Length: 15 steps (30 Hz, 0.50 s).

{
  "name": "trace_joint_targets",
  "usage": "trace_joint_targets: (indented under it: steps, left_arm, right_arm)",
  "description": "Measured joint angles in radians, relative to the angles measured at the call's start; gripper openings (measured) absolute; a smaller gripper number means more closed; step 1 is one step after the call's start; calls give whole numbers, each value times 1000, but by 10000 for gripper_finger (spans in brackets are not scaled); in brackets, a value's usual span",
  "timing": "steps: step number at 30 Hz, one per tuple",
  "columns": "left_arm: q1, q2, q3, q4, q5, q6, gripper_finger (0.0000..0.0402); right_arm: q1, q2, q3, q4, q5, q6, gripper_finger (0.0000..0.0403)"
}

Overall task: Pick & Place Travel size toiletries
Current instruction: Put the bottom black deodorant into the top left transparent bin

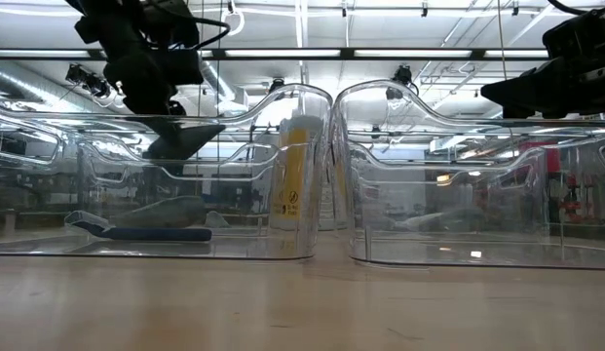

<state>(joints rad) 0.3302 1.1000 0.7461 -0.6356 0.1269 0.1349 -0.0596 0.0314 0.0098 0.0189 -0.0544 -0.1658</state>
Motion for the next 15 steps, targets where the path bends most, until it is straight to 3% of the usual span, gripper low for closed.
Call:
trace_joint_targets:
  steps: [8, 15]
  left_arm:
    - [-1, 0, -9, 7, 121, 29, 223]
    - [-1, 0, -9, 6, 133, 41, 221]
  right_arm:
    - [0, 0, 0, 0, 0, 0, 12]
    - [0, 0, 0, 0, -1, 0, 12]
